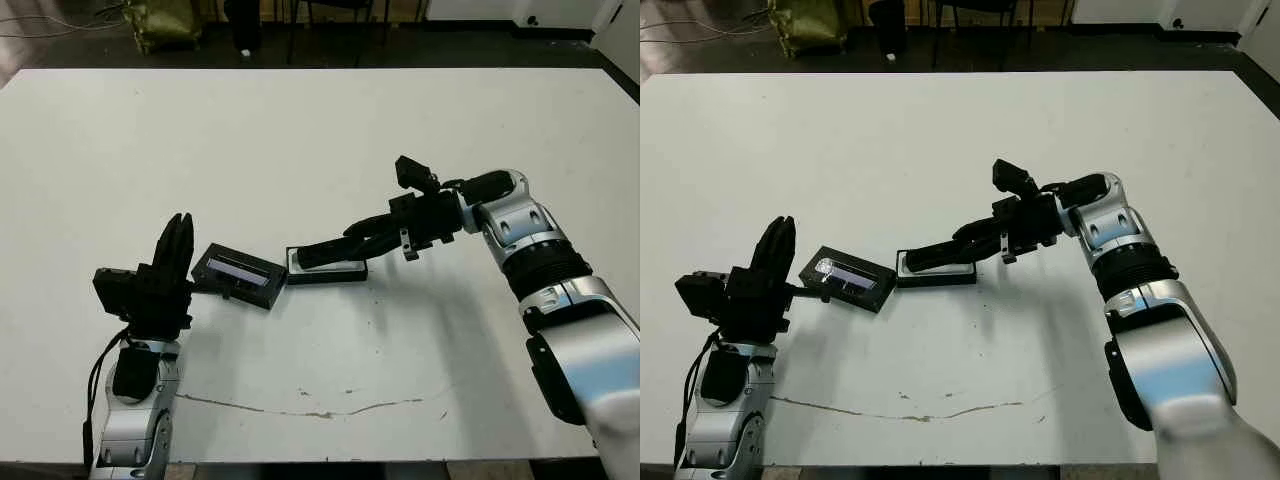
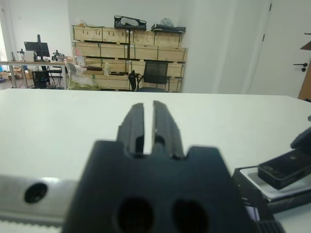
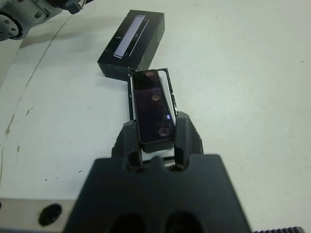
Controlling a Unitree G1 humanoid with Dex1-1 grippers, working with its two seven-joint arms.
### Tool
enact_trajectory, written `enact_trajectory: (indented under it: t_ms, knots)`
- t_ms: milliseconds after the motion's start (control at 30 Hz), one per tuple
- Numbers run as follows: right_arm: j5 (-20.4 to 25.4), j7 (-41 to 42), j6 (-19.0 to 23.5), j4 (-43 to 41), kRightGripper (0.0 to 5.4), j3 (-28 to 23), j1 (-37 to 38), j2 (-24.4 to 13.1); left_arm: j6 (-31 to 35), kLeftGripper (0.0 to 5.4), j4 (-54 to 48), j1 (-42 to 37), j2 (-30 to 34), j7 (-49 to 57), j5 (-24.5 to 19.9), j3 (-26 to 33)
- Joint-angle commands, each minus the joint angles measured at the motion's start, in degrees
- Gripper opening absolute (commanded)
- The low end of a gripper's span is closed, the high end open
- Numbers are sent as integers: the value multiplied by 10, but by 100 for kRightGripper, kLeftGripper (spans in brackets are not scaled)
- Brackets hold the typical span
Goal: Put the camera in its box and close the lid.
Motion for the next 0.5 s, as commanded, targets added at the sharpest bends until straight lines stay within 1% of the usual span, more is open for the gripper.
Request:
enact_trajectory:
  t_ms: [33, 400, 500]
  knots:
    - [-6, -1, 12, -4, 10, 5, -5, 4, 1, 0, 10, 8, 0, -1, 1, 2]
    - [-8, -8, -1, -9, 10, 5, 3, 6, 6, 0, 7, 10, -2, 2, 2, 1]
    - [-9, -10, 0, -11, 10, 6, 3, 5, 4, 0, 8, 10, -1, 1, 2, 0]
